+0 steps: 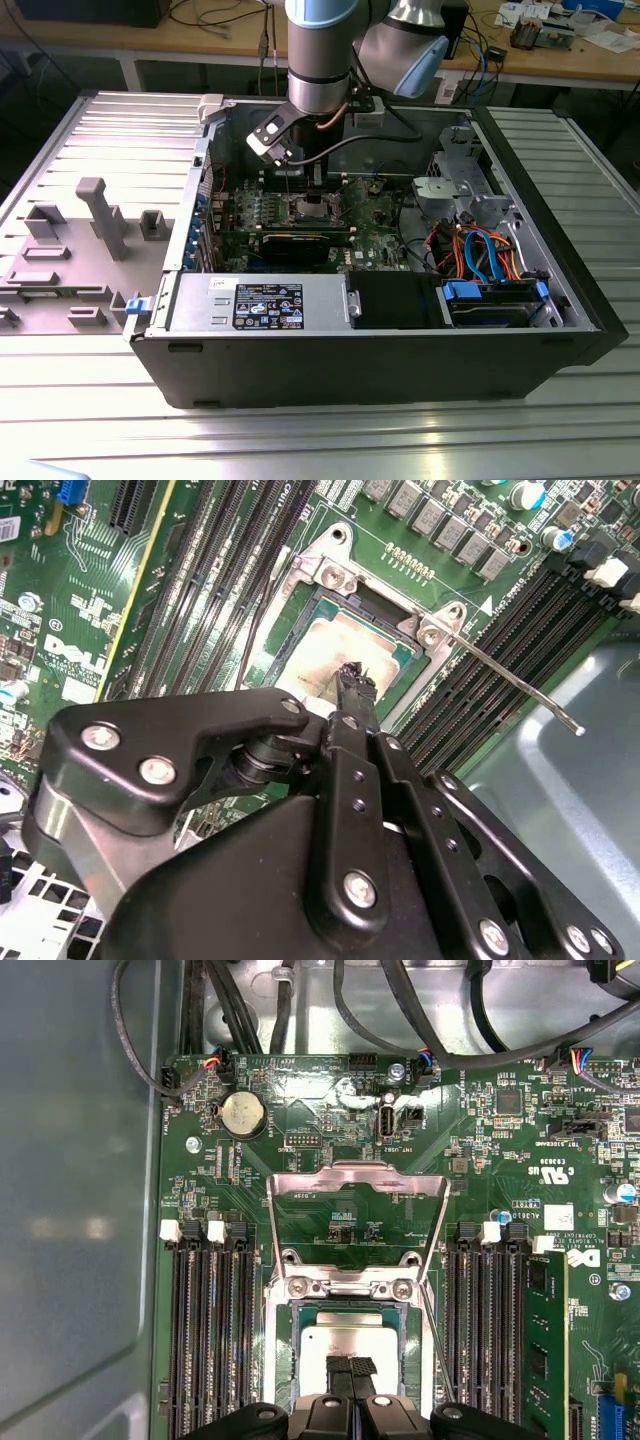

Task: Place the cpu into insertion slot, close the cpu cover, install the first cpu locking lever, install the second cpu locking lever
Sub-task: 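Close the cpu cover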

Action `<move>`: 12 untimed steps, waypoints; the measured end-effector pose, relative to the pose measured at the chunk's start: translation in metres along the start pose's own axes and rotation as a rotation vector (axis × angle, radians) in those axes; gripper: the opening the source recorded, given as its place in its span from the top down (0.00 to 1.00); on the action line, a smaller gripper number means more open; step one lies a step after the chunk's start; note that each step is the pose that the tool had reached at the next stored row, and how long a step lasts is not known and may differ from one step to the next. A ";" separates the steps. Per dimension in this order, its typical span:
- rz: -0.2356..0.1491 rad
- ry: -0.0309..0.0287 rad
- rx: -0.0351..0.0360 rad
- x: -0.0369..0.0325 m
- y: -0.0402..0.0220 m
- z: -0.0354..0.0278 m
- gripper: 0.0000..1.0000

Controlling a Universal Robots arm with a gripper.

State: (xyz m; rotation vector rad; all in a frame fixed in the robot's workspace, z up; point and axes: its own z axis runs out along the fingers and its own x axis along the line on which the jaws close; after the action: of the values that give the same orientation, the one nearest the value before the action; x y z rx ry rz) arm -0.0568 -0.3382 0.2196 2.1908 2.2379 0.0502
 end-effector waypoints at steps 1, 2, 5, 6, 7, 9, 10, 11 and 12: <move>0.000 0.0000 0.0000 0.0000 0.0000 -0.0002 0.89; 0.000 0.0000 0.0000 0.0000 -0.0001 -0.0007 0.89; 0.000 0.0001 -0.0001 0.0001 0.0000 -0.0052 0.89; 0.000 0.0001 -0.0002 0.0001 0.0000 -0.0055 0.89; 0.000 0.0002 -0.0002 0.0001 0.0000 -0.0058 0.89; 0.000 0.0002 -0.0001 0.0001 0.0000 -0.0059 0.89; 0.000 0.0001 -0.0001 0.0001 0.0000 -0.0062 0.89; 0.000 0.0001 -0.0001 0.0001 -0.0002 -0.0062 0.89; 0.000 0.0000 -0.0001 0.0001 -0.0002 -0.0062 0.89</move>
State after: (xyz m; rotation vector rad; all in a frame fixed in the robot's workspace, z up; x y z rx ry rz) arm -0.0572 -0.3382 0.2258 2.1908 2.2379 0.0503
